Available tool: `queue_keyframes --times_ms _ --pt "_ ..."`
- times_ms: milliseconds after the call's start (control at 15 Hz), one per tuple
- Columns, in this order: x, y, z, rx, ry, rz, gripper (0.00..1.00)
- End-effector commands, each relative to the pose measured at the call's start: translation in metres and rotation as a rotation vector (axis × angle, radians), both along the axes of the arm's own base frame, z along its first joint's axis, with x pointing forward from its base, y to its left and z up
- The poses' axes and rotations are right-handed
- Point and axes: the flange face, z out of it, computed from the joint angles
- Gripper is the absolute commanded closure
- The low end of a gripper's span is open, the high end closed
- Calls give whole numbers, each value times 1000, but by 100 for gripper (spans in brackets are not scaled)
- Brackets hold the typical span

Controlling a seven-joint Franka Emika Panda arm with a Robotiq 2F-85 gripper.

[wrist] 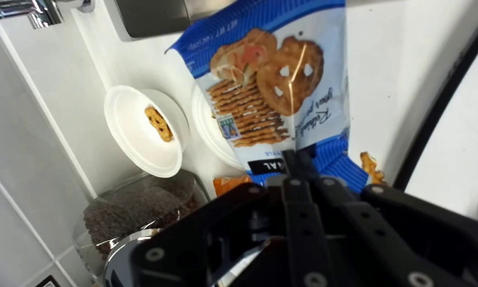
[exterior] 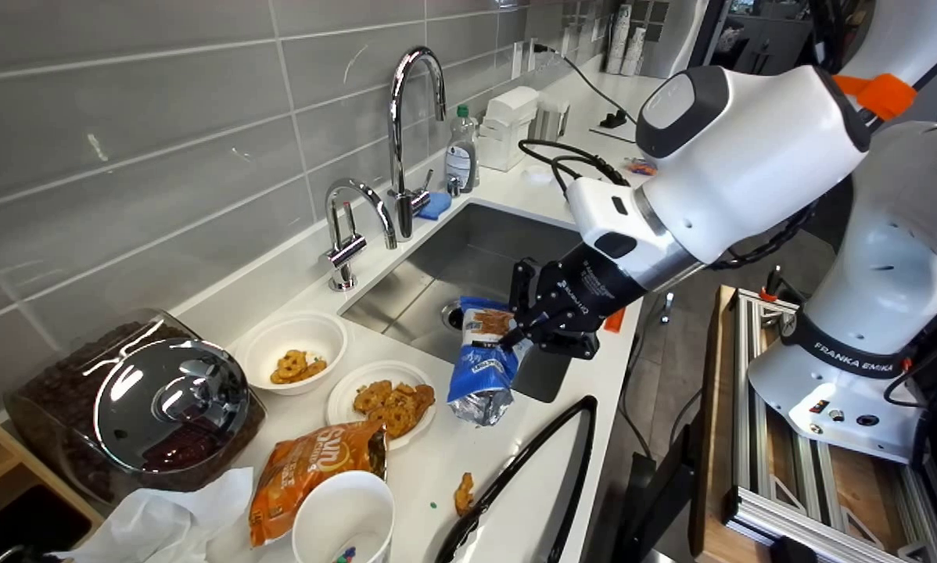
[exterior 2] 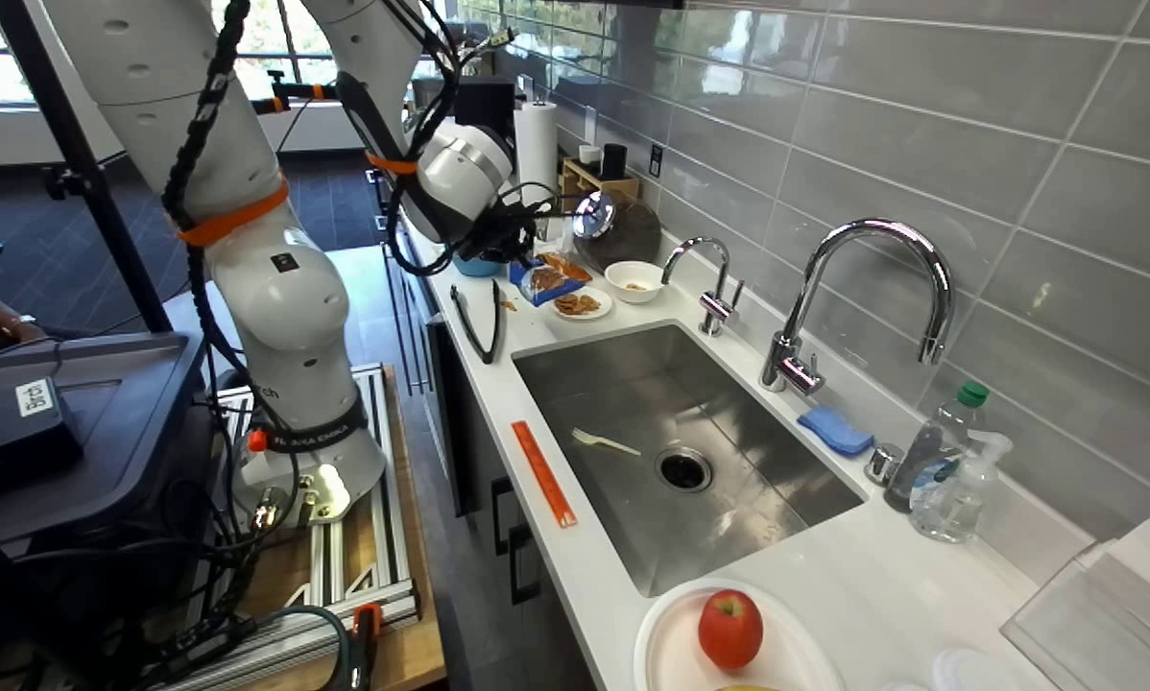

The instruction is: Move the white plate to the left counter, then pour the contents of the blue pack onto it

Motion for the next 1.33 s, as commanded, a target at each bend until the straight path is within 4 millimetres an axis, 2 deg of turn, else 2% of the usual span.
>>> queue_keyframes --times_ms 0,333,533,1267 --pt "-4 0 -6 62 71 9 100" --pt "1 3 -8 122 118 -1 100" --pt "10 6 -9 118 99 -34 100" --pt "43 20 -49 123 193 -55 100"
